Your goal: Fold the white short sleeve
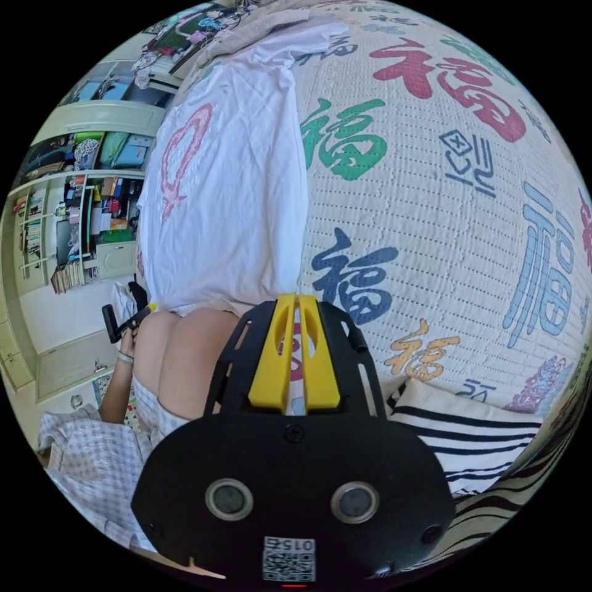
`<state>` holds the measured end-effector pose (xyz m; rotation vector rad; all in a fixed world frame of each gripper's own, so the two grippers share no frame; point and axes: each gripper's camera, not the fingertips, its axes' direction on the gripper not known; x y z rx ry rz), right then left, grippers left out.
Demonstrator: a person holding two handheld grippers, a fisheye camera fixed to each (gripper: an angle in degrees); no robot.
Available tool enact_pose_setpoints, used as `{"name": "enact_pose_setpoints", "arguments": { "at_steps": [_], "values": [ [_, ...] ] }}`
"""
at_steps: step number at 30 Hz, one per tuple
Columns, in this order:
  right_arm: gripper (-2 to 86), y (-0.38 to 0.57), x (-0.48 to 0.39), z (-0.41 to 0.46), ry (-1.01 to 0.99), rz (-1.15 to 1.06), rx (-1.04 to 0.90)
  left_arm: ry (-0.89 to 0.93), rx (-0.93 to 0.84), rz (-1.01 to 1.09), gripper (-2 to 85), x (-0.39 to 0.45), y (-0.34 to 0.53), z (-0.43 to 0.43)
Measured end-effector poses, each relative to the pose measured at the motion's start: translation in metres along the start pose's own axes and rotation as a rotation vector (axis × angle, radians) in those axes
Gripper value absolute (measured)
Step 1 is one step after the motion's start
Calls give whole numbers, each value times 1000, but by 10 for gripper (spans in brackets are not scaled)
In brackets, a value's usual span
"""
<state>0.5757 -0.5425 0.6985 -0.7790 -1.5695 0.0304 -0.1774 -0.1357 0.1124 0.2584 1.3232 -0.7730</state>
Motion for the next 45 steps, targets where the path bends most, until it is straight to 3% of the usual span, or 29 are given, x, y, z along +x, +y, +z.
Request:
{"name": "enact_pose_setpoints", "arguments": {
  "at_steps": [6, 15, 21, 23, 28, 32, 42, 45],
  "values": [
    [-1, 15, -4, 2, 123, 66, 49, -59, 77, 35, 2, 9, 15, -7],
    [-2, 17, -48, 74, 379, -47, 31, -220, 49, 35, 5, 28, 25, 46],
    [4, 32, -48, 96, 275, -77, 109, -304, -2, 105, 54, 55, 25, 73],
    [8, 37, -63, 112, 352, -139, 121, -343, -36, 178, 99, 75, 24, 90],
    [8, 35, -97, 152, 570, -119, 125, -532, 1, 185, 112, 106, 29, 128],
    [7, 34, -120, 183, 735, -142, 111, -523, 41, 136, 112, 109, 30, 143],
    [59, 46, -118, 192, 683, -102, 179, -543, -36, 201, 99, 128, 17, 171],
    [79, 52, -97, 181, 553, 7, 167, -559, -18, 202, 85, 125, 23, 173]
  ]
}}
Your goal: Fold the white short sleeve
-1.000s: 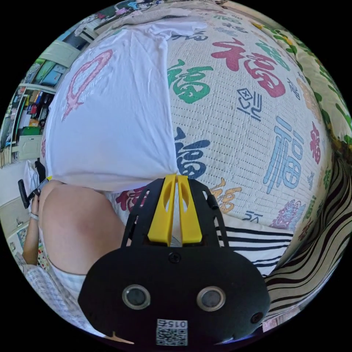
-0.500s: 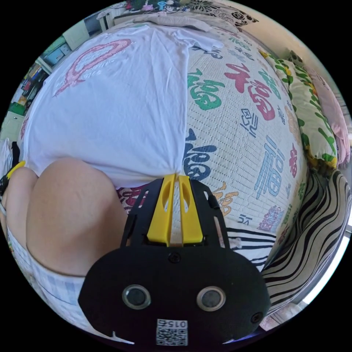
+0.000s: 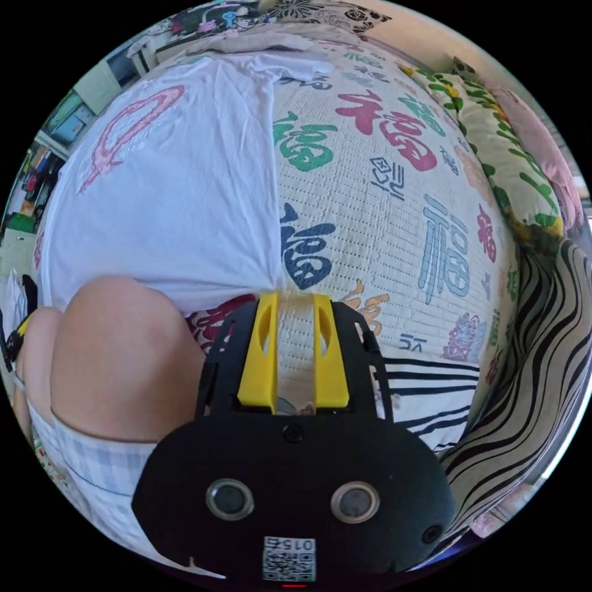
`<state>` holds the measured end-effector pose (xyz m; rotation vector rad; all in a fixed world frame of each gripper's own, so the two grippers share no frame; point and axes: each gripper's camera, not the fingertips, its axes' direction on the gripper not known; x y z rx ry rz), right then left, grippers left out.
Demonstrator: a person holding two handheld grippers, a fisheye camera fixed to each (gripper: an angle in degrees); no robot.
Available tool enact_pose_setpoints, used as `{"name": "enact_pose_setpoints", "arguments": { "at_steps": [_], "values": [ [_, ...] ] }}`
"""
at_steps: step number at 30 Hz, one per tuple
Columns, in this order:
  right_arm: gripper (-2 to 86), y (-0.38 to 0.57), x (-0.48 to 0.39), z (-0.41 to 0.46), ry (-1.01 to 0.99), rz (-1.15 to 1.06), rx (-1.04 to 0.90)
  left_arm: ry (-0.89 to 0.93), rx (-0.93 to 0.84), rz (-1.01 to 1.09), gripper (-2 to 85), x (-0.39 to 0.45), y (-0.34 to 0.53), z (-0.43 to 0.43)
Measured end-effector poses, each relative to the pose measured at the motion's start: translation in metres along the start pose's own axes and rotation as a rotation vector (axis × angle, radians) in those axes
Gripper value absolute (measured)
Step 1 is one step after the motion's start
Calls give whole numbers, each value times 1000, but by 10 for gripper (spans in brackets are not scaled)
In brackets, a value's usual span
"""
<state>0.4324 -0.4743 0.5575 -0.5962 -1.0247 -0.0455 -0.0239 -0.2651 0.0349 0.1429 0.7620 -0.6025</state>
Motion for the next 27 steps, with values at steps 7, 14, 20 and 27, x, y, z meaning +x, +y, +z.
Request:
{"name": "enact_pose_setpoints", "arguments": {
  "at_steps": [7, 14, 20, 27],
  "values": [
    [-6, 8, 7, -4, -24, 44, 78, 41, 16, -129, 57, 6, -11, 18],
    [-10, -14, 3, 16, -131, 25, 33, -10, 32, -167, 46, 29, -32, 31],
    [-9, 3, 22, 15, 36, -65, -34, 50, 52, -118, 13, 33, -47, 31],
    [11, 19, 77, -2, -192, 139, 65, 191, -19, -162, 8, 25, -69, 37]
  ]
}}
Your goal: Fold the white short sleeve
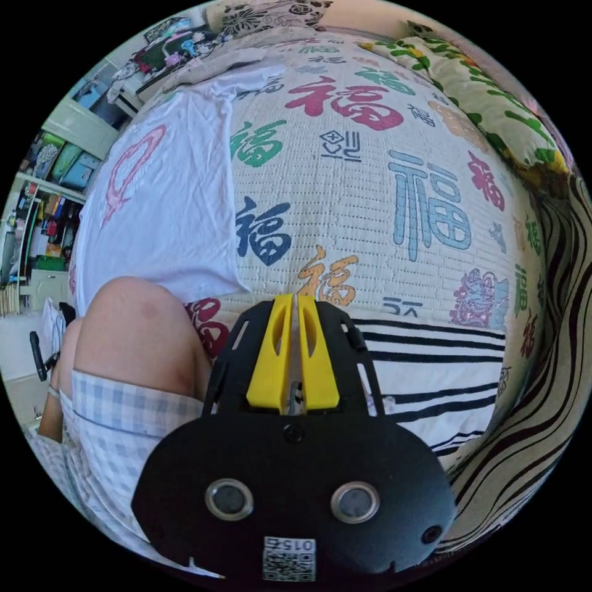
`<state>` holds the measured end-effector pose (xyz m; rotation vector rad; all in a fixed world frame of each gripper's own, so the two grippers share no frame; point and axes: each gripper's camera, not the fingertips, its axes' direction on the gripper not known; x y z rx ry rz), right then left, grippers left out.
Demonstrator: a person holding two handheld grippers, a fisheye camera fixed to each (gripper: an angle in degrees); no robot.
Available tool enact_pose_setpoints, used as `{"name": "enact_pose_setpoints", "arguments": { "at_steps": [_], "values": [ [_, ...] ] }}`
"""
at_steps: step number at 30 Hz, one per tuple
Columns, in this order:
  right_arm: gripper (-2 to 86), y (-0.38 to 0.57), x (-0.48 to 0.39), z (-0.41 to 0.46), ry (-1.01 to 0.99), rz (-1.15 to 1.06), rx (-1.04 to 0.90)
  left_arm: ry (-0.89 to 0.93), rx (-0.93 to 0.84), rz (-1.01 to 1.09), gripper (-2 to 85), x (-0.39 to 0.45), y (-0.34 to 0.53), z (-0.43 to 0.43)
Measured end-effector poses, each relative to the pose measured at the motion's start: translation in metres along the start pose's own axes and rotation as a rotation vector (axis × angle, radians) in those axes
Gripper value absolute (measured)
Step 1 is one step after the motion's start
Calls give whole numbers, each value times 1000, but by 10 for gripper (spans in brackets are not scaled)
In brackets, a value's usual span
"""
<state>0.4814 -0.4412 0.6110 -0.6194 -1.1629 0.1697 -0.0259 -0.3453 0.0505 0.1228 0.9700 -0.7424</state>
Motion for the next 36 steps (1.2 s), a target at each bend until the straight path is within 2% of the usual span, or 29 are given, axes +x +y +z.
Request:
{"name": "enact_pose_setpoints", "arguments": {
  "at_steps": [4, 7, 10, 13, 15, 20, 24, 26, 29, 33, 36],
  "values": [
    [37, -17, 7, -55, -26, 132, 301, -56, 116, 12, 51, 15, -28, -48],
    [42, -54, -3, -77, -119, 283, 548, -162, 228, 189, 77, 60, -95, -68],
    [51, -116, -19, -67, -223, 424, 679, -65, 325, 396, 82, 124, -195, -62],
    [64, -181, -25, -45, -347, 502, 639, 95, 415, 564, 81, 196, -303, -44],
    [67, -212, -25, -34, -378, 502, 601, 147, 415, 667, 82, 246, -365, -27],
    [70, -269, 3, -18, -447, 525, 469, 176, 253, 788, 93, 380, -516, 37],
    [67, -293, 25, -15, -569, 545, 391, 148, 96, 930, 101, 452, -565, 81],
    [57, -304, 33, -21, -585, 546, 385, 71, 12, 996, 106, 483, -584, 109],
    [39, -314, 45, -31, -619, 550, 378, 43, -104, 1026, 96, 497, -602, 138],
    [14, -316, 57, -48, -624, 521, 402, 65, -44, 1021, 24, 492, -625, 135],
    [7, -313, 60, -72, -599, 434, 455, 239, 44, 963, 8, 469, -647, 111]
  ]
}}
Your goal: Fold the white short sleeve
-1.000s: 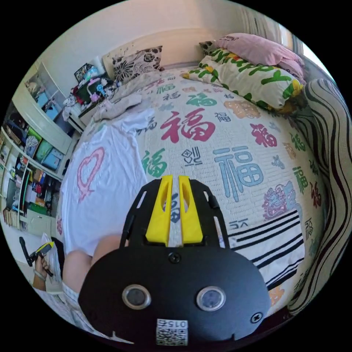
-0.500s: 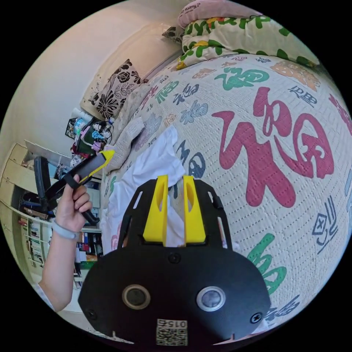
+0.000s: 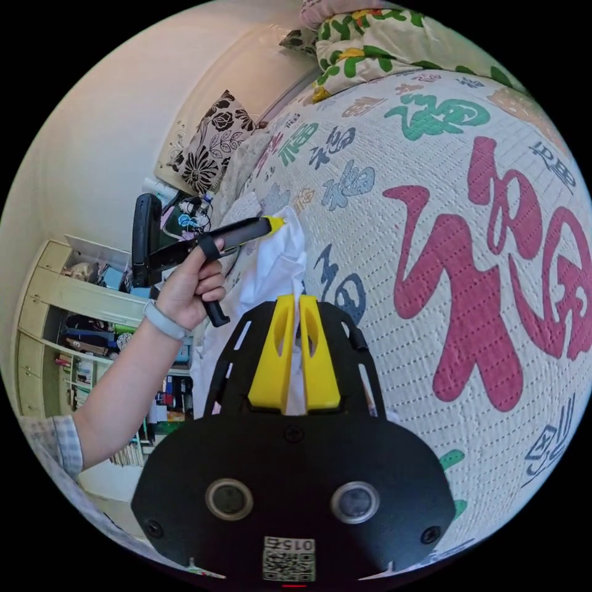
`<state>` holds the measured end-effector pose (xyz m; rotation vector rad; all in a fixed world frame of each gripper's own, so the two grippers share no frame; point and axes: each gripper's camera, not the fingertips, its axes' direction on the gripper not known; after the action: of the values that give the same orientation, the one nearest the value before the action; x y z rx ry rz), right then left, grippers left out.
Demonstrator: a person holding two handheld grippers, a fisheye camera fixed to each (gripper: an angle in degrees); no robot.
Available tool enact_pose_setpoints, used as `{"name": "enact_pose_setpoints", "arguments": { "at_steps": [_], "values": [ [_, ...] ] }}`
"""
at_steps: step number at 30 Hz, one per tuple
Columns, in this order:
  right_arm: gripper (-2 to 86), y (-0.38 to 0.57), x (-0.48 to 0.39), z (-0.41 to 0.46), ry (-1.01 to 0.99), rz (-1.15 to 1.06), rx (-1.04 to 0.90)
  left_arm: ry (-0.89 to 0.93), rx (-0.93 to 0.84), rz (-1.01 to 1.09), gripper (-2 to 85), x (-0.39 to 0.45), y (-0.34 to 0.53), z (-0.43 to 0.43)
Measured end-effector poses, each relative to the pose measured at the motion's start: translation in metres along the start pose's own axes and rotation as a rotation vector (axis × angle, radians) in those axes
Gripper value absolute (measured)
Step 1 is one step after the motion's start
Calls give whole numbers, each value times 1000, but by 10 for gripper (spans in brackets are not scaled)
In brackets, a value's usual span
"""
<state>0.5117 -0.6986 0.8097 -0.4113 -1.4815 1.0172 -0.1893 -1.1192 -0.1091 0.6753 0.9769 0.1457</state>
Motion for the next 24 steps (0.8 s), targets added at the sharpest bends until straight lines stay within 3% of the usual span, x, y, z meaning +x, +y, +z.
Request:
{"name": "enact_pose_setpoints", "arguments": {
  "at_steps": [4, 7, 11, 14, 16, 21, 24],
  "values": [
    [4, 0, -32, -36, -18, -264, 32, 97, 331, -37, 3, -39, 44, -78],
    [6, 8, -61, -52, -28, -486, -29, 94, 422, -106, 4, -64, 101, -114],
    [20, 26, -87, -39, 14, -669, -246, 16, 336, -296, 14, -92, 187, -112],
    [50, 30, -86, -31, 54, -629, -393, -29, 248, -524, 31, -114, 237, -105],
    [57, 27, -89, -44, 63, -607, -387, -11, 311, -585, 49, -121, 254, -116],
    [64, 3, -108, -70, 113, -566, -303, -9, 348, -498, 78, -127, 224, -130],
    [58, -4, -125, -60, 165, -591, -349, 2, 194, -402, 72, -134, 188, -108]
  ]
}}
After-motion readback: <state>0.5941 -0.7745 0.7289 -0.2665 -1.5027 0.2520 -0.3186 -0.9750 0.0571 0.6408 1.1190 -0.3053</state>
